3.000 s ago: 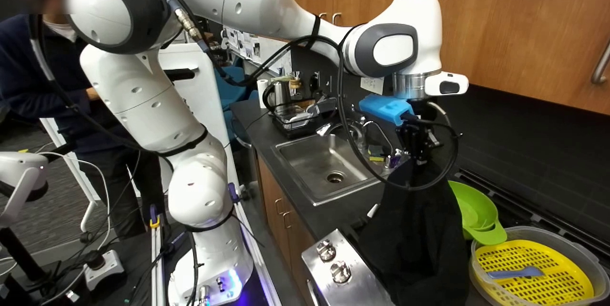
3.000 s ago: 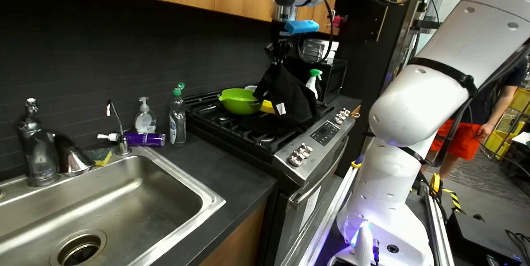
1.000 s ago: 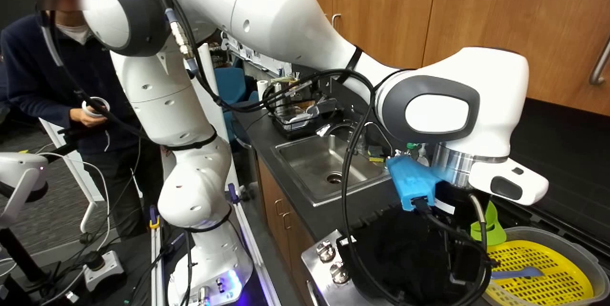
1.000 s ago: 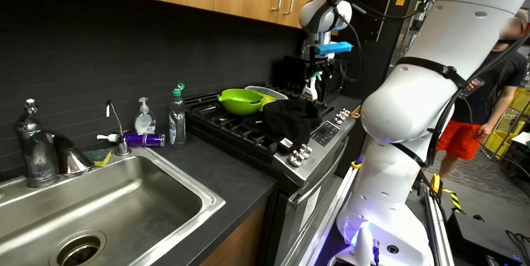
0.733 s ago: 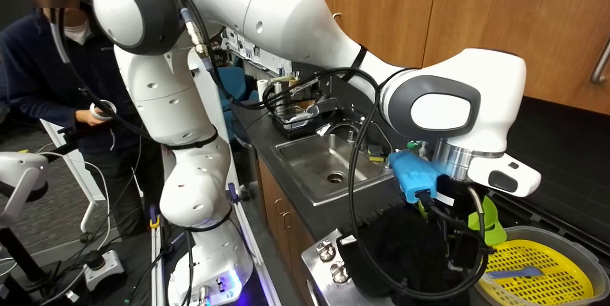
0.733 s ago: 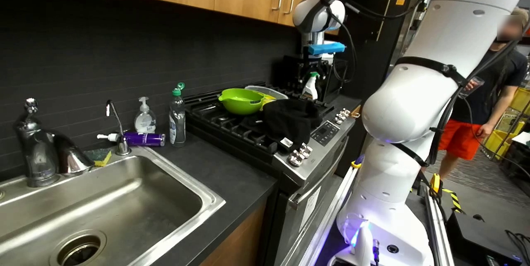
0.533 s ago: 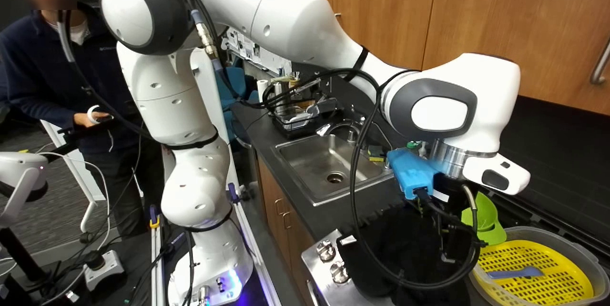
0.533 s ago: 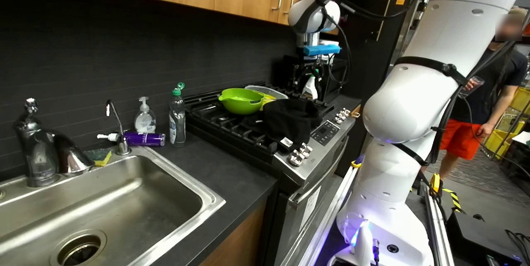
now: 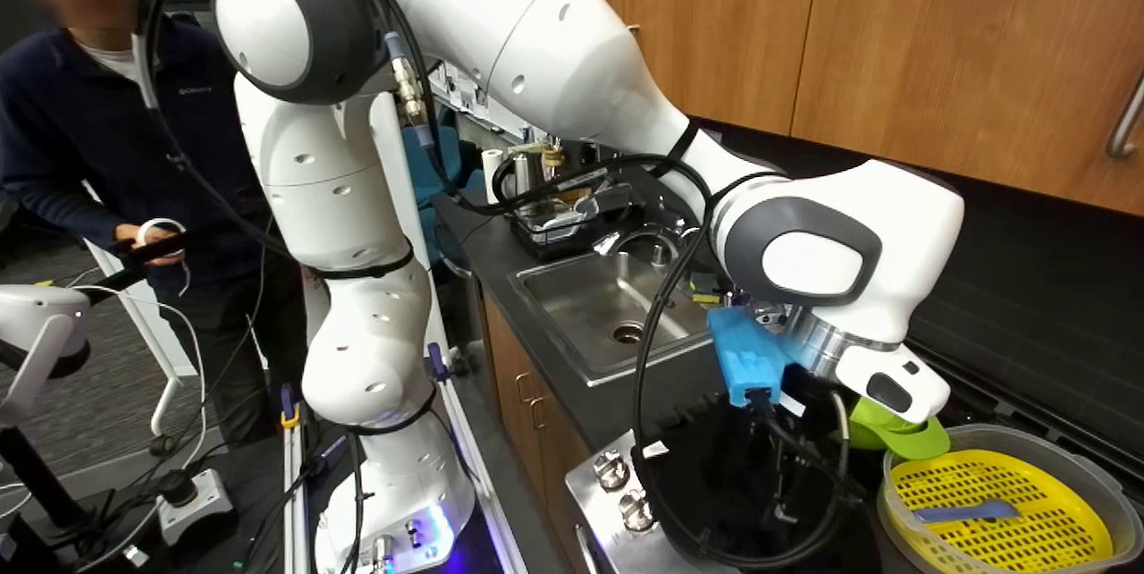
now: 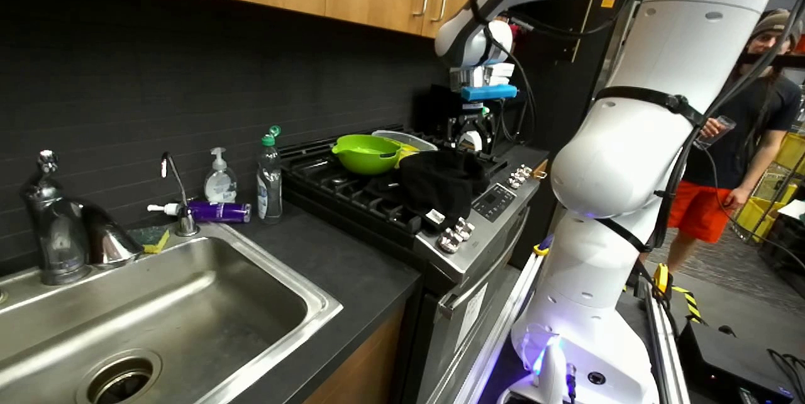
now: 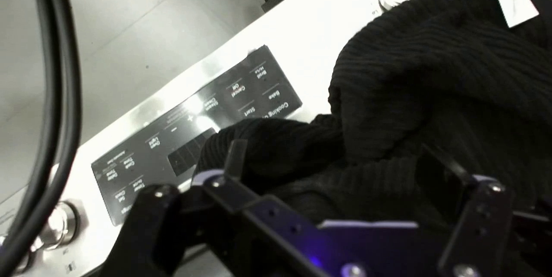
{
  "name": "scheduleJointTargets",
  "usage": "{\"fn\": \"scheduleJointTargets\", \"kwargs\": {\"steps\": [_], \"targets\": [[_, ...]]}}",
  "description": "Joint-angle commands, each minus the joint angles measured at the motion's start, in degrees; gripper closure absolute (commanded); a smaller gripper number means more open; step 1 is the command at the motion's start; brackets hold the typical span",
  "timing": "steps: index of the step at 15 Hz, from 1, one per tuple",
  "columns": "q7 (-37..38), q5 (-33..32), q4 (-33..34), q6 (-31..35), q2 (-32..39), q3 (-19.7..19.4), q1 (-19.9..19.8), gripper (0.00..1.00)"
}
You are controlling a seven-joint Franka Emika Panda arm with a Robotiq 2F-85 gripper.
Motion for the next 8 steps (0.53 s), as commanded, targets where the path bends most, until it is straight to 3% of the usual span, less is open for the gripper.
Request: {"fn": "scheduleJointTargets", "kwargs": {"steps": [1, 8], "targets": [[-1.44, 1.12, -1.94, -1.26, 0.15, -0.69, -0.62, 0.00], [-2.76, 1.55, -3.29, -0.93, 0.41, -1.54, -1.40, 0.00]]}}
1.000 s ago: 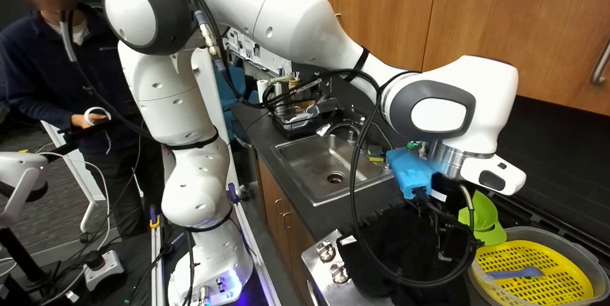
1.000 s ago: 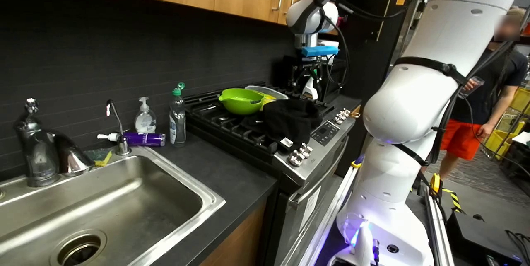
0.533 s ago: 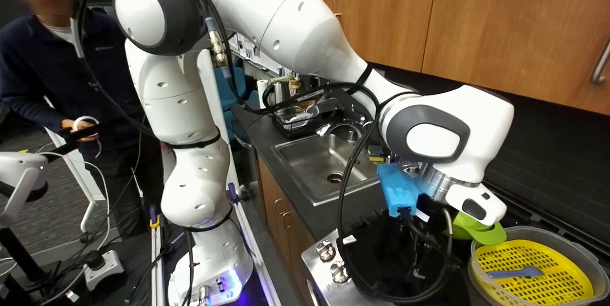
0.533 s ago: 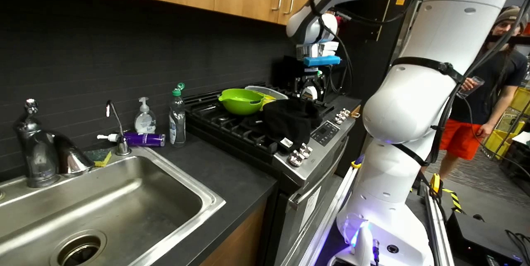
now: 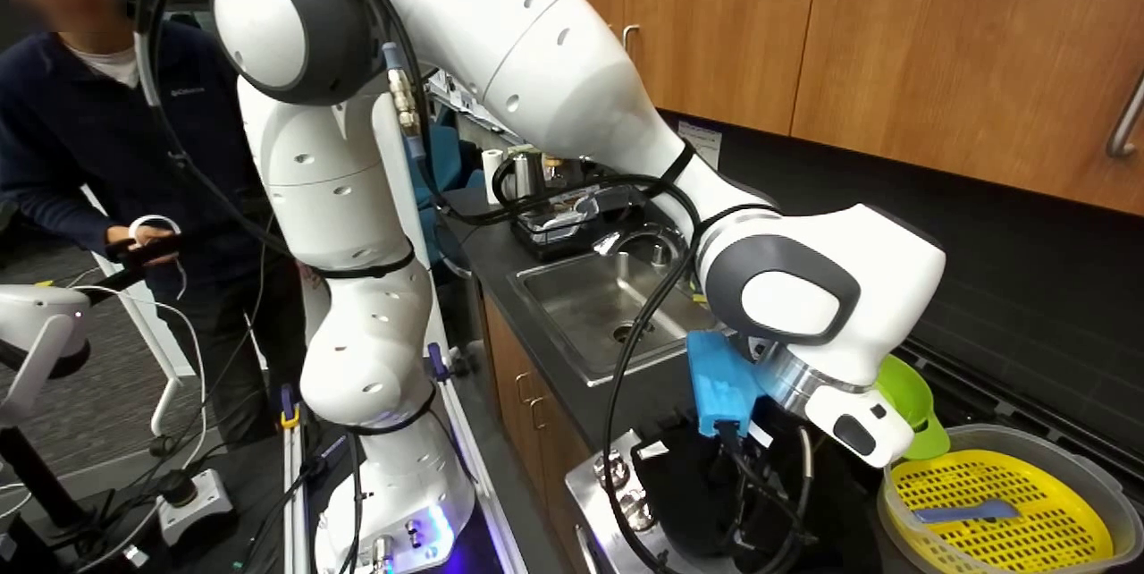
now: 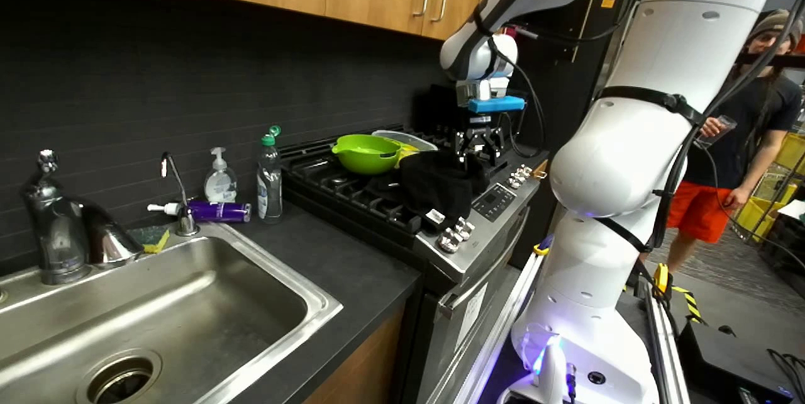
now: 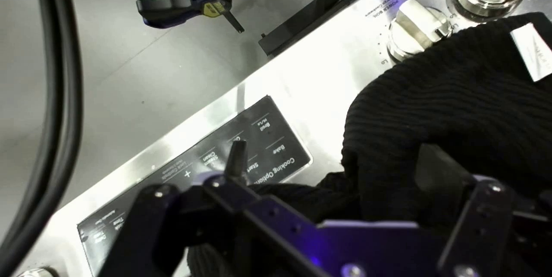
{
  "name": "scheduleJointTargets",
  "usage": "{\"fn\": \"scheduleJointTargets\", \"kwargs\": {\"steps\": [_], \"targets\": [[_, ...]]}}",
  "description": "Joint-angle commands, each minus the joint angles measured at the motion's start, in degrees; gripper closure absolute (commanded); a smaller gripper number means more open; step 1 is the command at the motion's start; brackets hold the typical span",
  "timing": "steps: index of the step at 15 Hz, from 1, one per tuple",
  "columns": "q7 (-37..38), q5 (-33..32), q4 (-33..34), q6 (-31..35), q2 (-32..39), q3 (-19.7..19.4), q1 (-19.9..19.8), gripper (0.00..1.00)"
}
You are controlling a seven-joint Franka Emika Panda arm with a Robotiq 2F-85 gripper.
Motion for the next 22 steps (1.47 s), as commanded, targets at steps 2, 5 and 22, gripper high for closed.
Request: {"fn": "scheduleJointTargets", "kwargs": {"steps": [2, 5, 22], "targets": [[-3.20, 0.17, 1.85, 0.66, -0.19, -0.84, -0.79, 0.00], [-2.37, -1.74, 4.30, 7.71, -1.08, -0.80, -0.88, 0.00], [17.83, -21.00, 3.48, 19.58, 2.21, -2.41, -2.75, 0.00]]}}
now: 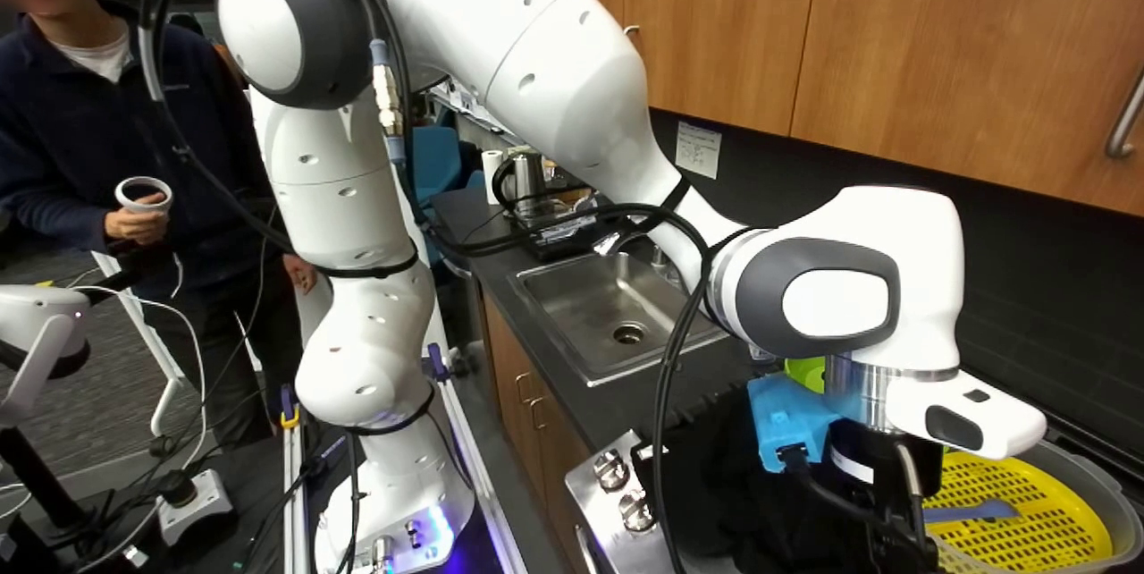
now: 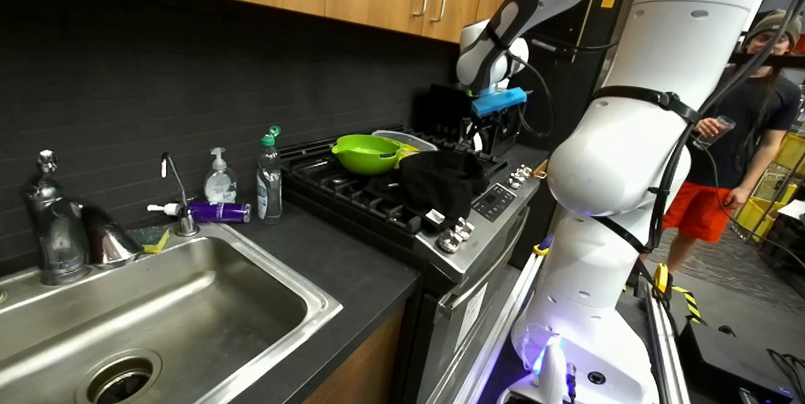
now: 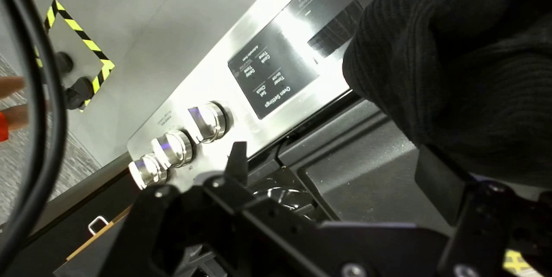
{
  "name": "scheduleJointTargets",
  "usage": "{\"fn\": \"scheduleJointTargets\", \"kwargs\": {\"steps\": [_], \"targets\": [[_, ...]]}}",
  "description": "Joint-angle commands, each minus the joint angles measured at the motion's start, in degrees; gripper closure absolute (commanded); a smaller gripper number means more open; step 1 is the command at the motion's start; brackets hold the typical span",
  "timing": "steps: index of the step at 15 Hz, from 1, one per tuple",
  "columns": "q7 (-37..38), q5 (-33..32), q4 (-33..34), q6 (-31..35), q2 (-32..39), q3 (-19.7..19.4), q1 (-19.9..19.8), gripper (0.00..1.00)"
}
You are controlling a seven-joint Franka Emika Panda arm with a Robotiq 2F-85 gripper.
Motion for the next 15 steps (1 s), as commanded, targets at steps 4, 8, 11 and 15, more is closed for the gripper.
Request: {"fn": "scheduleJointTargets", "kwargs": {"steps": [4, 8, 11, 15], "targets": [[-0.08, 0.12, 0.23, -0.12, 0.05, -0.09, 0.06, 0.00], [-0.28, -0.71, 1.48, -0.12, 1.13, -0.46, -0.25, 0.00], [-3.86, 2.77, 2.51, -0.10, 1.62, -1.55, -1.06, 0.00], [-10.56, 10.39, 3.57, -0.17, 2.28, -3.30, -2.59, 0.00]]}}
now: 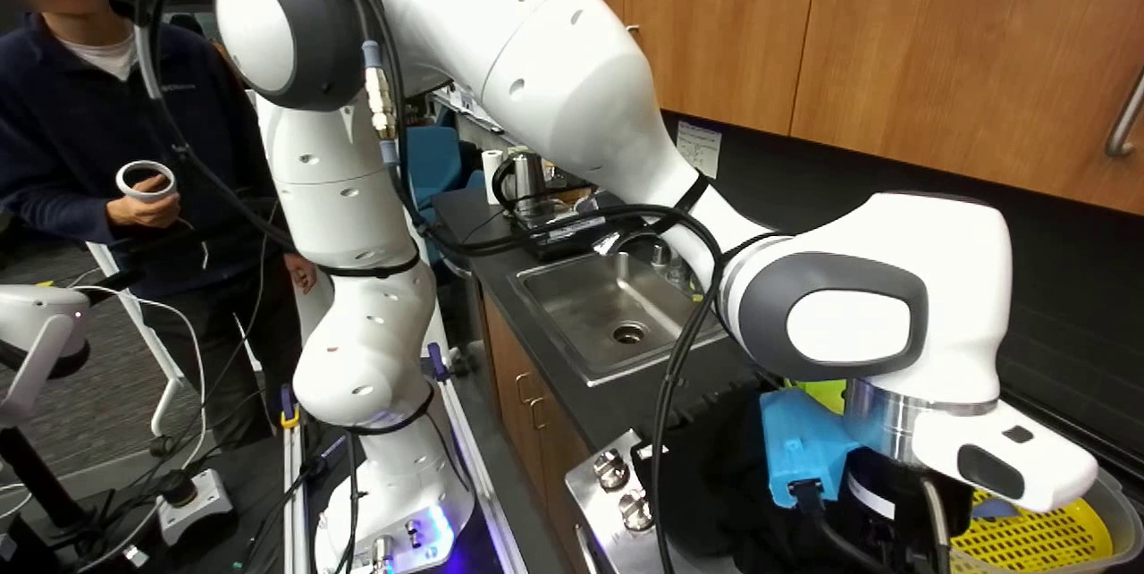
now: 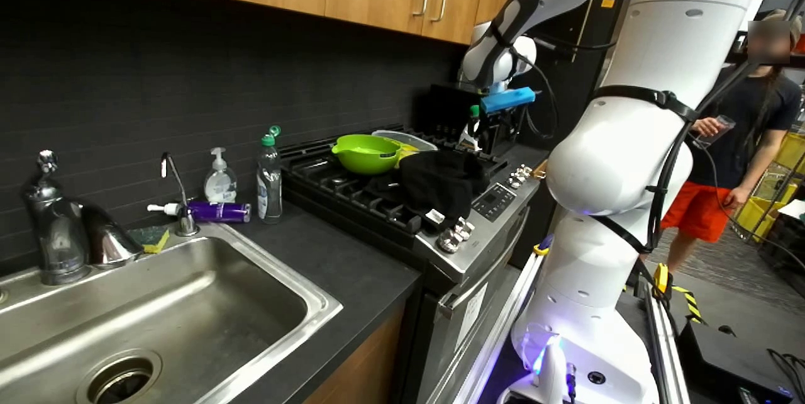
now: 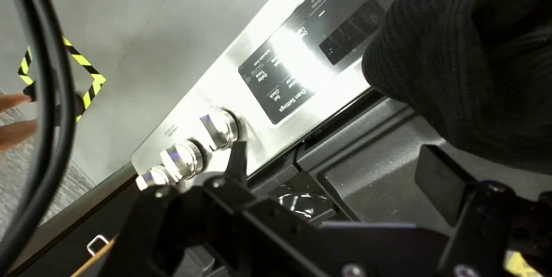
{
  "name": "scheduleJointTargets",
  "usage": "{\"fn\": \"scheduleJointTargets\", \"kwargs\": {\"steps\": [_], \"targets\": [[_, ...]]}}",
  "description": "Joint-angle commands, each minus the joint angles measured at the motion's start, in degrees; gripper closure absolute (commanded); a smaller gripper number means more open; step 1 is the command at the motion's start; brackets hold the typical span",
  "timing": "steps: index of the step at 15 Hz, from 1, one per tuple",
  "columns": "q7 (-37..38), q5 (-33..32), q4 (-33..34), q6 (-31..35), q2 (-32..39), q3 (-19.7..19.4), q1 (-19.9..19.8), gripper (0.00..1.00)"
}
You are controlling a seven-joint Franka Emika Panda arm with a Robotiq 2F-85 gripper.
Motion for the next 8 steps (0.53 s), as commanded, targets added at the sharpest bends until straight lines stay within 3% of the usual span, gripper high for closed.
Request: {"fn": "scheduleJointTargets", "kwargs": {"steps": [1, 8], "targets": [[-7.24, 7.67, 1.84, -0.45, 1.26, -1.40, -1.55, 0.00], [-16.30, 19.07, 2.26, -1.53, 1.64, -1.21, -1.71, 0.00]]}}
